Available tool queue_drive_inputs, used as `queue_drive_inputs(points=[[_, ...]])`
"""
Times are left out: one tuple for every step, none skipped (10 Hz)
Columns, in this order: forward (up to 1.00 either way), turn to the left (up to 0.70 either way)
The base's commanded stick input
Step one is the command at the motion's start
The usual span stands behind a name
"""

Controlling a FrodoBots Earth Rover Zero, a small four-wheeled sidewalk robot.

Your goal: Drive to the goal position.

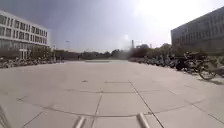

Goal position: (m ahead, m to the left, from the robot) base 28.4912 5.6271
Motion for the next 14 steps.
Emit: queue_drive_inputs(points=[[1.00,0.00],[1.00,0.00],[1.00,0.00],[1.00,0.00],[1.00,0.00],[1.00,0.00],[1.00,0.00],[1.00,0.00],[1.00,0.00],[1.00,0.00],[1.00,0.00],[1.00,0.00],[1.00,0.00],[1.00,-0.05]])
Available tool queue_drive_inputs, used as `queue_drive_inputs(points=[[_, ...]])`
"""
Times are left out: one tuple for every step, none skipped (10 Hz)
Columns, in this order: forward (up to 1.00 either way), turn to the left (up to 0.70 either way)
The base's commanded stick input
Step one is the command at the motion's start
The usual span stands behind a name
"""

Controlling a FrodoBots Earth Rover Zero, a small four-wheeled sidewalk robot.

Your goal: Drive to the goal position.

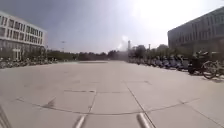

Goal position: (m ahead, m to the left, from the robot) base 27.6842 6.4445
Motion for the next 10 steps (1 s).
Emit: queue_drive_inputs(points=[[1.00,-0.35],[1.00,-0.40],[1.00,0.00],[1.00,0.00],[1.00,0.00],[1.00,0.00],[1.00,0.00],[1.00,0.00],[1.00,0.00],[1.00,0.00]])
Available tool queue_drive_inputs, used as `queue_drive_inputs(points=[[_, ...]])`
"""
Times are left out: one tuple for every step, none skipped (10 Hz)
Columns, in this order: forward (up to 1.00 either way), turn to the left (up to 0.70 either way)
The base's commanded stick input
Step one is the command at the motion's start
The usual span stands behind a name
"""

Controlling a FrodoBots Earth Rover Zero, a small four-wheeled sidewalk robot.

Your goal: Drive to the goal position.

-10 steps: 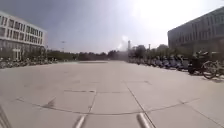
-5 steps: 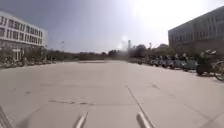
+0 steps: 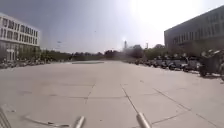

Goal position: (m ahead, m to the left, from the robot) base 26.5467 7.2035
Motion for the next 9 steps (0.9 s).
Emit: queue_drive_inputs(points=[[1.00,0.00],[1.00,0.00],[1.00,0.00],[1.00,0.00],[1.00,0.00],[1.00,0.00],[1.00,0.00],[1.00,0.00],[1.00,0.00]])
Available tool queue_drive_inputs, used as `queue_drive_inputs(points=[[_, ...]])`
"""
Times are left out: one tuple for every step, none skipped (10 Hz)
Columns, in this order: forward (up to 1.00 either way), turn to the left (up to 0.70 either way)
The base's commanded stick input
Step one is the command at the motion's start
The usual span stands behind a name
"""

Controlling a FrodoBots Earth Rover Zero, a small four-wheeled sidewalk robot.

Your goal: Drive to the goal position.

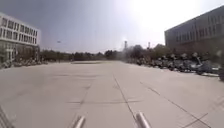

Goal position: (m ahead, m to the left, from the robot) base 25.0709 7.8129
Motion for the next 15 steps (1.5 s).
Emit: queue_drive_inputs(points=[[1.00,0.00],[1.00,0.00],[1.00,0.00],[1.00,0.00],[1.00,0.00],[1.00,0.00],[1.00,0.00],[1.00,0.00],[1.00,0.00],[1.00,0.00],[1.00,0.00],[1.00,0.00],[1.00,0.00],[1.00,0.00],[1.00,0.00]])
